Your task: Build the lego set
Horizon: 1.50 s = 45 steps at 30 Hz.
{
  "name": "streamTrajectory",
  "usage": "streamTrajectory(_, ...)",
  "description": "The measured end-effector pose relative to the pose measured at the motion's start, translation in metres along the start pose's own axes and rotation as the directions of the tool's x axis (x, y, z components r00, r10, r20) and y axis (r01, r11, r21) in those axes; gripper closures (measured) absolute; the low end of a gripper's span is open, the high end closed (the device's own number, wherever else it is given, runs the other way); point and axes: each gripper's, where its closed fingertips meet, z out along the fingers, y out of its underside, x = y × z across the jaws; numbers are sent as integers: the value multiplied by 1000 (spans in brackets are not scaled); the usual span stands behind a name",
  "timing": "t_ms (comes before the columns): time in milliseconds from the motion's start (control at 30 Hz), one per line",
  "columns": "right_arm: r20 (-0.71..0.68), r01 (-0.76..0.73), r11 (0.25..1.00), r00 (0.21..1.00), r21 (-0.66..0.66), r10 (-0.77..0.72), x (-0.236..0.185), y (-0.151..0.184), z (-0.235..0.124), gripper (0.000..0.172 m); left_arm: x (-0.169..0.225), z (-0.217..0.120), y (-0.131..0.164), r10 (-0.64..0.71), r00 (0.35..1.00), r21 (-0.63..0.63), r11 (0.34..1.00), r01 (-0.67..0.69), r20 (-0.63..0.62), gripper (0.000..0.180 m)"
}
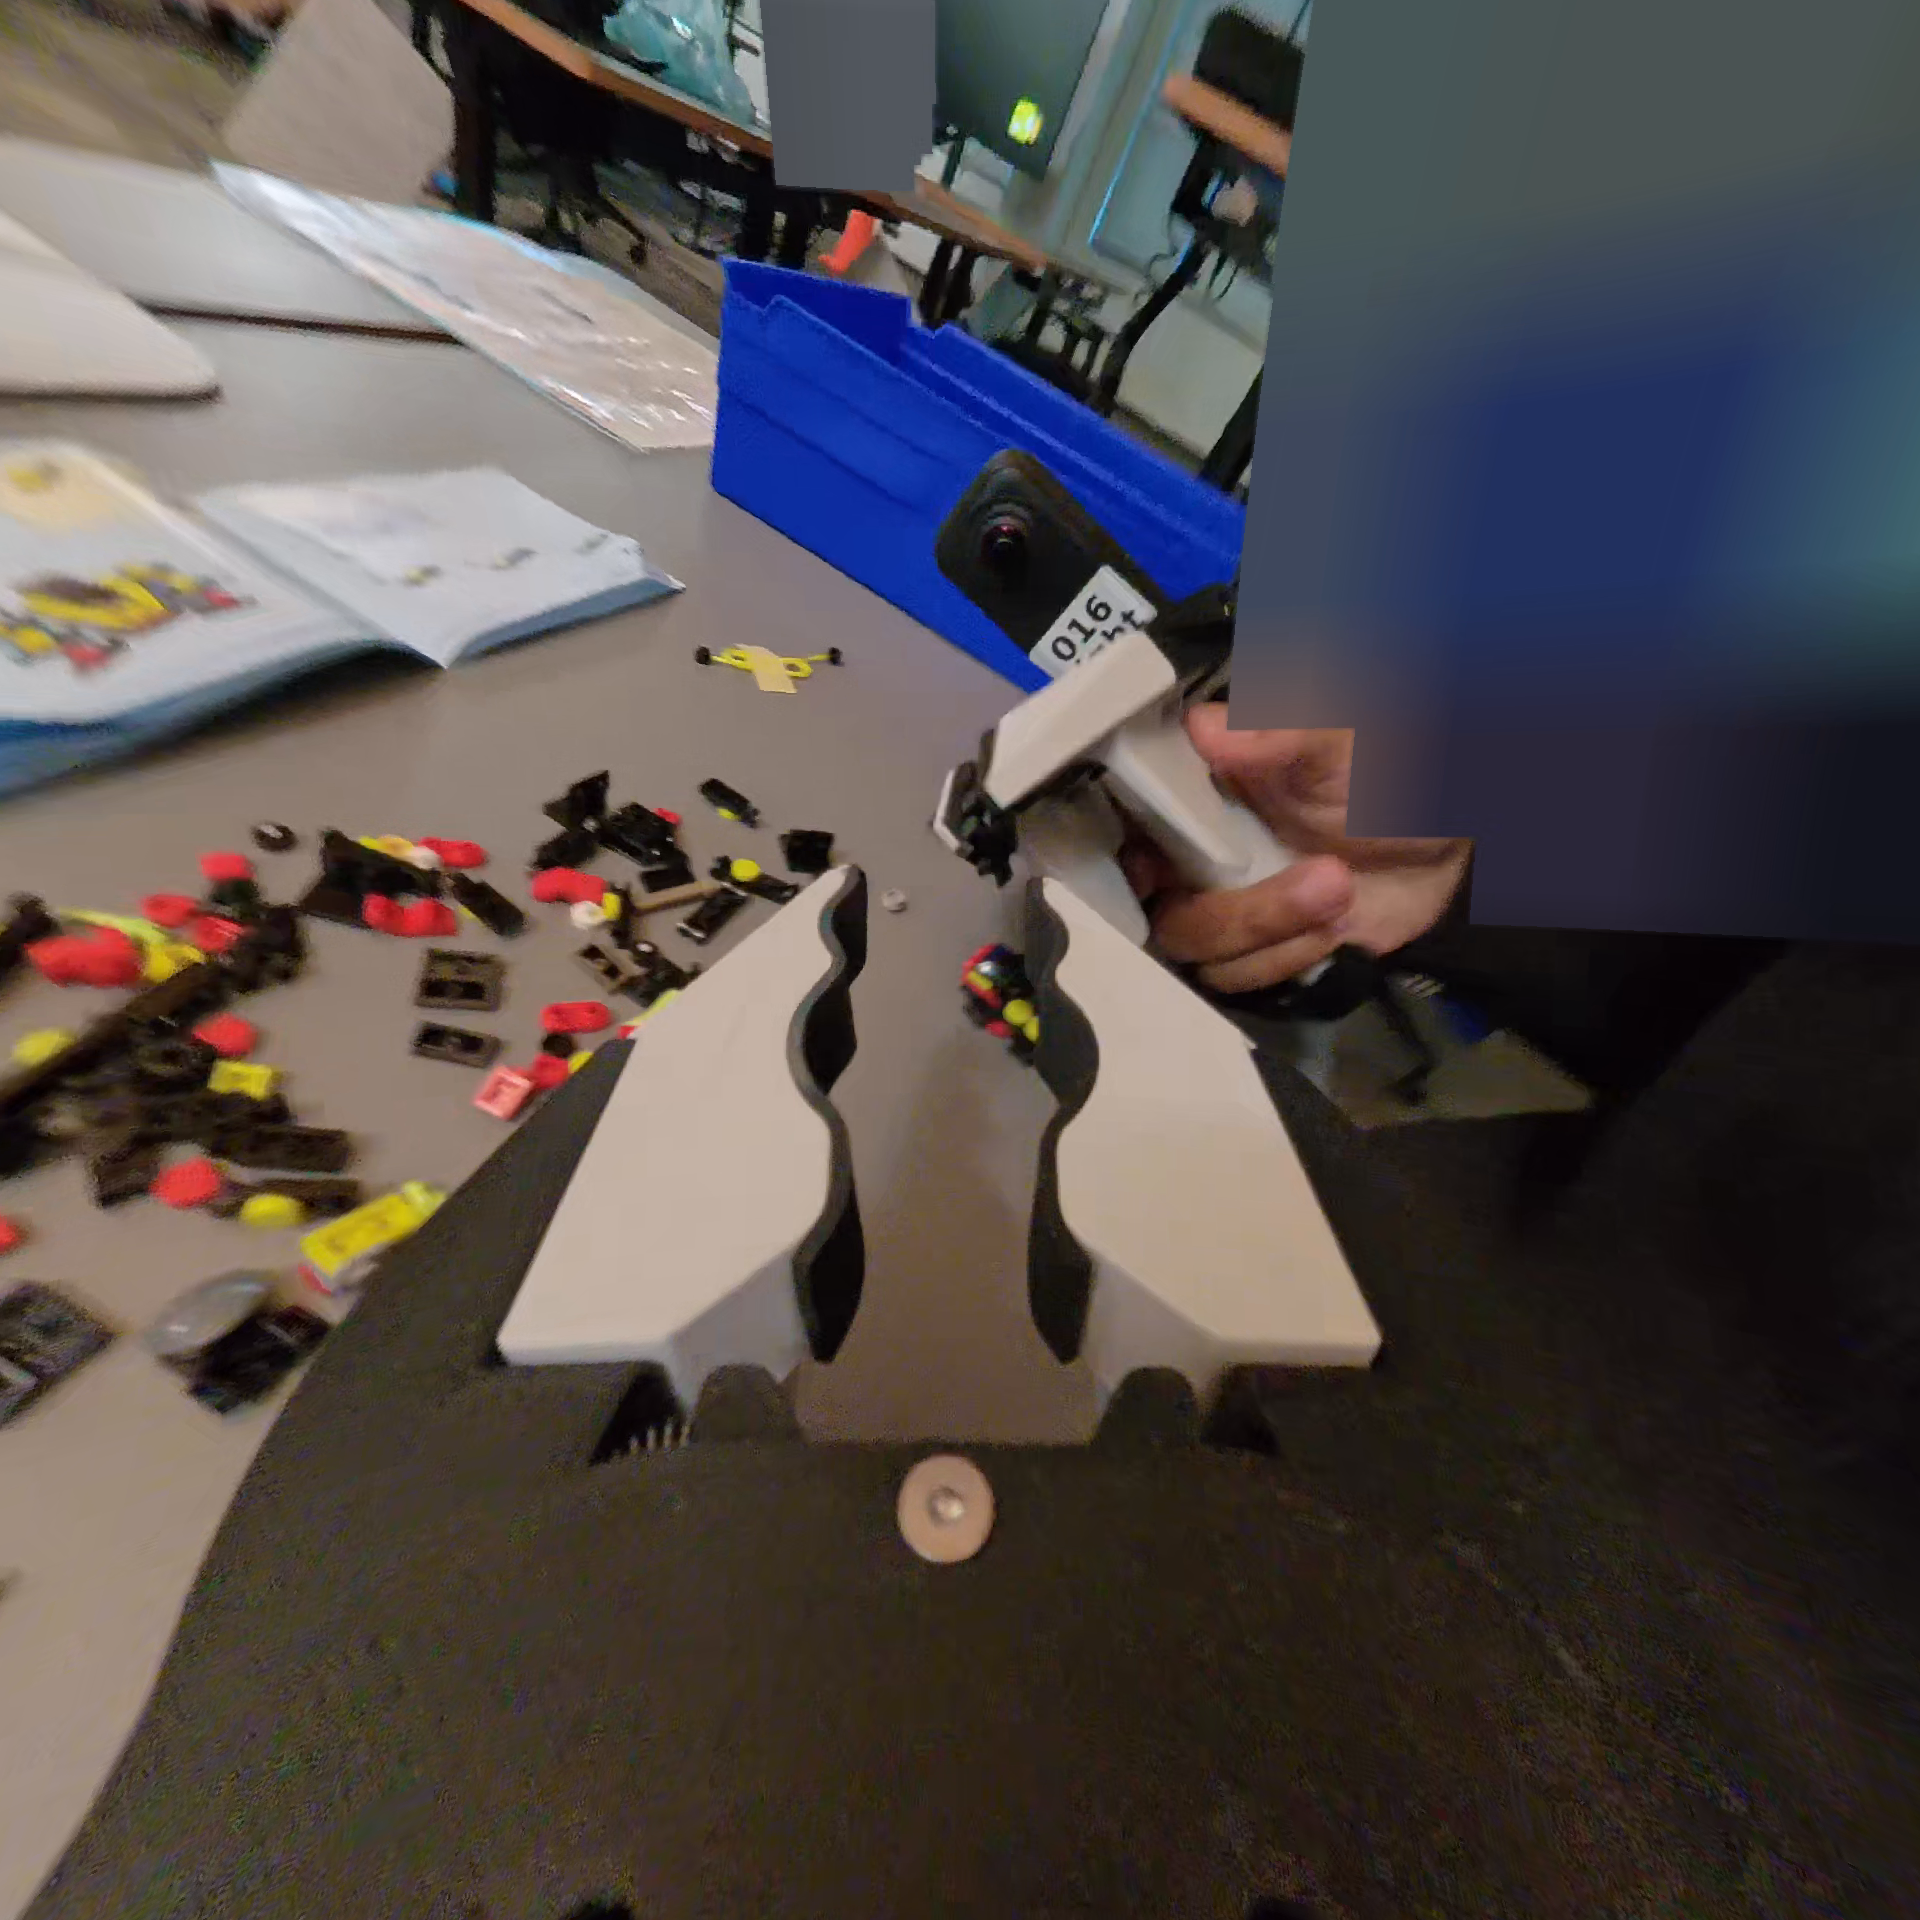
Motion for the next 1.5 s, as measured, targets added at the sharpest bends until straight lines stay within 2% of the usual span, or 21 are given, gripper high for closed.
streamTrajectory(67,1,120,992,993,-31,-120,-7,2,0,166,3,-3,-7,-143,987,38,989,146,-76,153)
streamTrajectory(133,16,236,972,972,-23,-236,-19,1,0,166,8,-4,-11,-229,962,50,970,238,-149,150)
streamTrajectory(267,-2,387,921,922,-38,-388,-27,3,1,166,16,-5,-14,-265,940,48,958,281,-216,157)
streamTrajectory(500,-10,441,897,897,-45,-441,-25,3,1,166,23,-7,-15,-294,916,37,948,315,-273,172)
streamTrajectory(867,-41,527,841,844,-127,-535,-19,11,2,165,25,-6,-12,-299,911,17,948,316,-286,176)
streamTrajectory(933,-54,530,839,841,-122,-539,-18,8,1,153,24,-7,-13,-281,919,19,955,297,-277,176)
streamTrajectory(1000,-68,544,834,832,-93,-551,-21,1,-4,138,20,-8,-13,-264,932,21,961,277,-247,176)
streamTrajectory(1067,-106,563,825,818,-58,-565,-23,-10,-12,131,11,-11,-13,-254,949,28,964,264,-187,175)
streamTrajectory(1167,-180,600,800,784,-23,-594,-27,-24,-30,122,-7,-23,-9,-193,981,9,981,194,-33,175)
streamTrajectory(1267,-282,661,750,721,4,-633,-32,-37,-51,120,-27,-41,8,-70,986,-87,993,84,154,175)
streamTrajectory(1367,-393,723,691,629,-22,-671,-30,-42,-68,119,-49,-66,33,64,944,-223,975,10,323,176)
streamTrajectory(1433,-464,748,661,567,-58,-681,-25,-42,-76,121,-59,-81,44,111,914,-282,959,3,389,176)
streamTrajectory(1500,-528,740,665,527,-99,-665,-12,-41,-82,129,-61,-88,55,97,907,-319,947,44,411,175)
